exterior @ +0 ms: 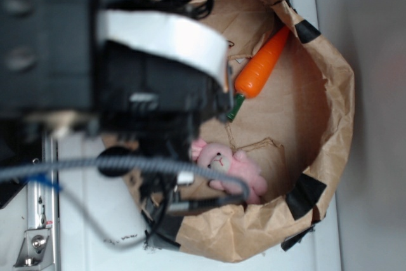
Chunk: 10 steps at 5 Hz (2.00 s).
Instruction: Grab the silver keys.
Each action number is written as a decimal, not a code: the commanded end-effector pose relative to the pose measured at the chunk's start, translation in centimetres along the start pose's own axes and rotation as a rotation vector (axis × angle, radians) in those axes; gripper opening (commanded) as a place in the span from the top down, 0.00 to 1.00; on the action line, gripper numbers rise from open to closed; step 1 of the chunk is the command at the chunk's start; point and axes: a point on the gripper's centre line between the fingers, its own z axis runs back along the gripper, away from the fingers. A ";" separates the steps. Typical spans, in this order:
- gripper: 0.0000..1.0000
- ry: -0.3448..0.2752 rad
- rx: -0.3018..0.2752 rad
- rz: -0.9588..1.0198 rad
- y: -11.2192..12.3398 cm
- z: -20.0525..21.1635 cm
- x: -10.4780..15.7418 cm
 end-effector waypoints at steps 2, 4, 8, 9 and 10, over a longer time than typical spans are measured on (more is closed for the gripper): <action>0.00 -0.037 0.119 0.053 2.3 -5.1 0.4; 0.00 -0.070 0.113 0.096 2.5 -6.5 0.9; 0.00 -0.100 0.245 0.185 5.2 -7.6 1.6; 0.00 -0.098 0.256 0.175 5.2 -7.8 1.4; 0.00 -0.094 0.240 0.168 5.3 -7.8 1.0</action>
